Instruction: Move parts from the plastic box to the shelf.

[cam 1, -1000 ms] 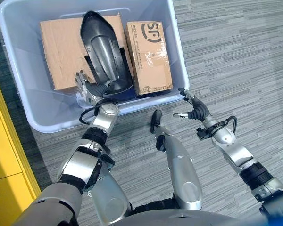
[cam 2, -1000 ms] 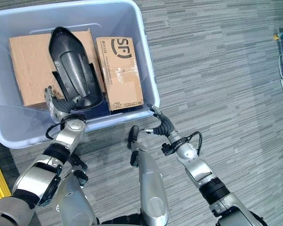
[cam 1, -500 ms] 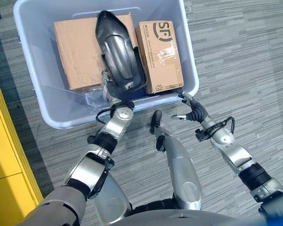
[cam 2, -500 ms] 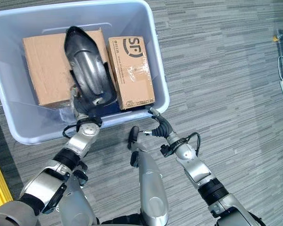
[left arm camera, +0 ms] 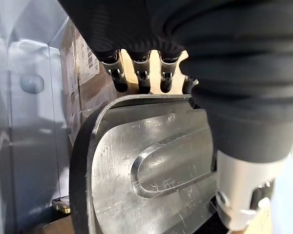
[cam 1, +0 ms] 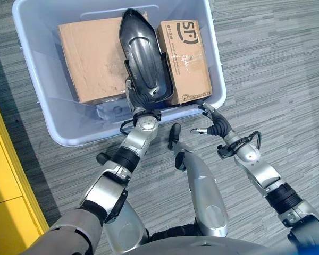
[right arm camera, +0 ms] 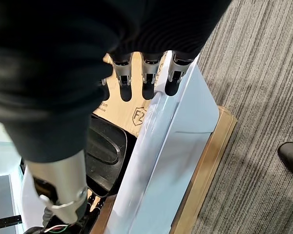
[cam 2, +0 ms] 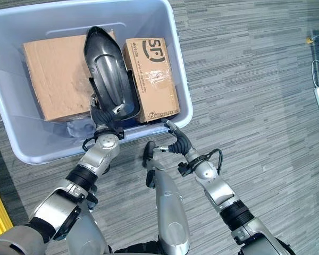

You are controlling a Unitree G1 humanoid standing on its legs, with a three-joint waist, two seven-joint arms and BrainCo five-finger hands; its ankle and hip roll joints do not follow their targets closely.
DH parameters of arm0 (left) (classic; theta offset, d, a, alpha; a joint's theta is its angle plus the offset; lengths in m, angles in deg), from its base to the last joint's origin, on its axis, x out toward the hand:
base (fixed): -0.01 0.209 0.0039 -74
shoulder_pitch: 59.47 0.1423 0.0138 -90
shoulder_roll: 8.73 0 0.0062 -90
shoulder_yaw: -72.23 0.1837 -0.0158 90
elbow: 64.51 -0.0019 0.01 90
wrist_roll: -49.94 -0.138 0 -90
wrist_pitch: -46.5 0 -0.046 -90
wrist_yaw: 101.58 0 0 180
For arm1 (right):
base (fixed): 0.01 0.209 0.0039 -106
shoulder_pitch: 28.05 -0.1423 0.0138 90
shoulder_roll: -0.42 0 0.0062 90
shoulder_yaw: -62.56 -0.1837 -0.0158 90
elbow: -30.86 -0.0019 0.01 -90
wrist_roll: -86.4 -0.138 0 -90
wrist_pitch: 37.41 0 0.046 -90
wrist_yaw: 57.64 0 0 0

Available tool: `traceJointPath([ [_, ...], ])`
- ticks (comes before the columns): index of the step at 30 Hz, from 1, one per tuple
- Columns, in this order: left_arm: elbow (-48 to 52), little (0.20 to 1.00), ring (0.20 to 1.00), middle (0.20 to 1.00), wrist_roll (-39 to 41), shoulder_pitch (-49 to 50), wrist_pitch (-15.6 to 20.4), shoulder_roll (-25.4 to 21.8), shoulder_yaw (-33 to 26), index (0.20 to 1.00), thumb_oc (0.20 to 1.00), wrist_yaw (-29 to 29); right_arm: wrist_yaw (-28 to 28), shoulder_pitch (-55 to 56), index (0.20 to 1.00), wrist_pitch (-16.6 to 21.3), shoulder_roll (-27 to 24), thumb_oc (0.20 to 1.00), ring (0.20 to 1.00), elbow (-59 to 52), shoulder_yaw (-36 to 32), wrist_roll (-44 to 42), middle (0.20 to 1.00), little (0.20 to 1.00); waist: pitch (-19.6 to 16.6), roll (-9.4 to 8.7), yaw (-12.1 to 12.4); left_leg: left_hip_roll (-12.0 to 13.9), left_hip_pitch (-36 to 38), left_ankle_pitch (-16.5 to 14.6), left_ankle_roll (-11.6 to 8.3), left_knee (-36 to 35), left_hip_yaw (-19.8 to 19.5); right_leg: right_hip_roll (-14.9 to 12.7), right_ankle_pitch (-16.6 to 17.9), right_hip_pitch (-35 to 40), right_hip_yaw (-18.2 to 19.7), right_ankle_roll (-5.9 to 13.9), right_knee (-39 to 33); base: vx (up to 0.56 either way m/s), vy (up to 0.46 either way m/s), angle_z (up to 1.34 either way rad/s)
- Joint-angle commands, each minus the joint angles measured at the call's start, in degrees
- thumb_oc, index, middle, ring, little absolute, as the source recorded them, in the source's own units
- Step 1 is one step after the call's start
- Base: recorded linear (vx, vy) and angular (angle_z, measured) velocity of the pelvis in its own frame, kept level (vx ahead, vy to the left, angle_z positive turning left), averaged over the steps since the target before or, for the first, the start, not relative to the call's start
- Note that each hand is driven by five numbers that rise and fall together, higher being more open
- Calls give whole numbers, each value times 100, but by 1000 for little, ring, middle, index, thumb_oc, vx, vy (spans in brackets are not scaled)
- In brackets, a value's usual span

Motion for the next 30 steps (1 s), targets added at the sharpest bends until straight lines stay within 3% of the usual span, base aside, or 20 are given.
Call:
traceJointPath([
  [1, 38, 1000, 1000, 1000, 138, -123, -65, 383, 120, 1000, 1000, -179, -3, -78, 1000, 117, -9, 1000, 1000, -368, -60, -72, 1000, 1000, -31, -205, -17, 352, -718, 207, -317, 797, -14, -480, -564, 110, -306, 707, 301, 6, -43, -3],
  [7, -498, 1000, 1000, 1000, 94, -348, -304, 208, -111, 1000, 1000, -539, 23, -206, 1000, 134, -48, 1000, 1000, -276, 33, -176, 1000, 1000, -31, -212, -43, 415, -771, 193, -352, 885, -41, -493, -585, 57, -282, 693, 365, 6, -8, -2],
  [14, -1087, 1000, 1000, 1000, -446, -695, -1109, -132, -202, 1000, 1000, -777, -7, -299, 1000, 63, -72, 1000, 1000, -293, 139, -298, 1000, 1000, -31, -247, -102, 457, -835, 186, -386, 945, -44, -503, -578, -29, -255, 685, 420, 26, -42, -3],
  [17, -1359, 1000, 1000, 1000, -105, -773, -1237, -243, -305, 1000, 1000, -846, -78, -308, 1000, 104, -98, 1000, 1000, -248, 193, -372, 1000, 1000, -31, -253, -128, 458, -883, 182, -401, 989, -45, -492, -582, -80, -244, 669, 427, 26, -50, -1],
  [18, -1392, 918, 918, 918, -96, -766, -1246, -249, -323, 918, 918, -863, -70, -307, 1000, 97, -99, 1000, 1000, -251, 186, -370, 1000, 1000, -31, -252, -133, 461, -891, 188, -404, 997, -47, -492, -586, -88, -242, 667, 433, 21, -36, -1],
  [19, -1512, 464, 464, 464, -22, -758, -1274, -268, -376, 464, 464, -952, -54, -288, 1000, 100, -105, 1000, 1000, -261, 174, -376, 1000, 1000, -31, -247, -147, 463, -900, 186, -407, 1006, -44, -491, -589, -109, -238, 661, 443, 0, 0, 0],
  [20, -1591, 300, 300, 300, 53, -755, -1306, -290, -426, 300, 300, -1005, -51, -281, 1000, 100, -108, 1000, 1000, -259, 171, -383, 1000, 1000, -31, -243, -155, 457, -906, 183, -409, 1006, -46, -486, -594, -124, -226, 658, 447, 19, -32, -1],
  [21, -1743, 200, 200, 200, 81, -757, -1388, -339, -501, 200, 200, -1094, -48, -278, 1000, 114, -110, 1000, 1000, -248, 184, -380, 1000, 1000, -31, -232, -169, 449, -926, 192, -418, 1005, -45, -482, -603, -157, -207, 655, 461, 18, -38, -3],
  [24, -2209, 200, 200, 200, 93, -743, -1587, -605, -709, 200, 200, -1525, -118, -223, 1000, 163, -157, 1000, 1000, -314, 216, -478, 1000, 1000, -31, -225, -184, 461, -1006, 202, -449, 1024, -63, -501, -613, -240, -200, 636, 475, 19, -64, -7],
  [30, -2733, 200, 200, 200, 934, -619, -1113, -722, -1151, 200, 200, -1758, -344, -193, 1000, 134, -172, 1000, 1000, -361, 256, -525, 1000, 1000, -31, -182, -187, 447, -1100, 213, -476, 1033, -96, -533, -618, -372, -189, 618, 513, 3, -15, -1],
])
